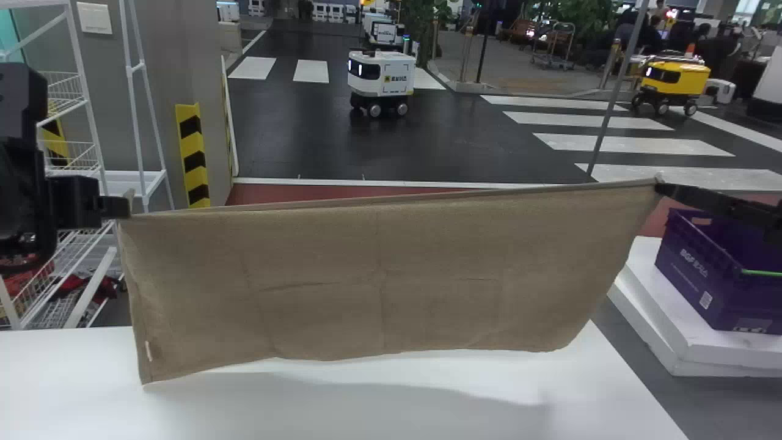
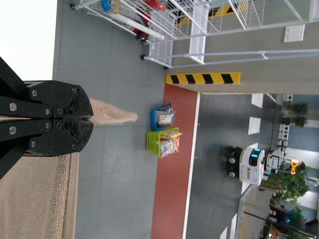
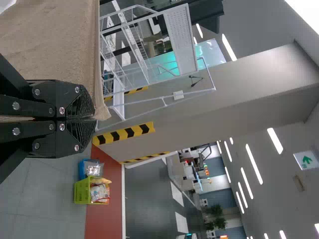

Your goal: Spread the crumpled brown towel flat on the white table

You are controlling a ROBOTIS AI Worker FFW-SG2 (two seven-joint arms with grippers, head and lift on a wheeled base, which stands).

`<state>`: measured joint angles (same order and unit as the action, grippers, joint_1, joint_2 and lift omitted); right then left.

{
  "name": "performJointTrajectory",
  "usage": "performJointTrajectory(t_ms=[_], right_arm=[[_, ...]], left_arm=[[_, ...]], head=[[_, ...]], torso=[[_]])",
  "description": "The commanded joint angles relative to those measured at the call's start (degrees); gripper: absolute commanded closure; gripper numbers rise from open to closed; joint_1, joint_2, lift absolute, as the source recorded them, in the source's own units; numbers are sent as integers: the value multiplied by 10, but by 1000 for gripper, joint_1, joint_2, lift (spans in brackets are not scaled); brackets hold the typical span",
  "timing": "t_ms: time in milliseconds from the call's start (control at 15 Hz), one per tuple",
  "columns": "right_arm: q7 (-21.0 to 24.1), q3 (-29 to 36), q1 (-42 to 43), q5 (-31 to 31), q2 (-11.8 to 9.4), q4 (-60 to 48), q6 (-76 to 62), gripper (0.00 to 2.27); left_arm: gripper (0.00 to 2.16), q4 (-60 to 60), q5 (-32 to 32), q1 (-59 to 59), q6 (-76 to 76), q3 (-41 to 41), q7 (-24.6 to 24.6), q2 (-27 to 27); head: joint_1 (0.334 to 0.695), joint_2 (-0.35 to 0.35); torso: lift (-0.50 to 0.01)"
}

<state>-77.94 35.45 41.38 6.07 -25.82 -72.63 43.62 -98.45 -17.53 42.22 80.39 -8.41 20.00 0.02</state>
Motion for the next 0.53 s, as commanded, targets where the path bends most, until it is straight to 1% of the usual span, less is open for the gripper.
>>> performJointTrajectory(t_ms=[0,133,200,333,467], right_arm=[[-4,1,-19,-9,2,-3,1,1116],[-4,19,-68,-32,-1,-22,5,1116],[-4,27,-100,-41,-3,-38,5,1116],[-4,43,-187,-80,1,-96,26,1116],[-4,45,-267,-96,21,-160,27,1116]], left_arm=[[1251,-10,8,-21,-10,-4,0,-2],[1251,-71,19,-72,-6,-28,14,-2],[1251,-103,30,-102,-4,-40,21,-2],[1247,-182,53,-184,4,-63,33,-2],[1247,-250,83,-264,3,-93,38,-1]], head=[[389,-161],[400,-161],[426,-162],[459,-166],[514,-168]], torso=[[-123],[-123],[-123],[-123],[-123]])
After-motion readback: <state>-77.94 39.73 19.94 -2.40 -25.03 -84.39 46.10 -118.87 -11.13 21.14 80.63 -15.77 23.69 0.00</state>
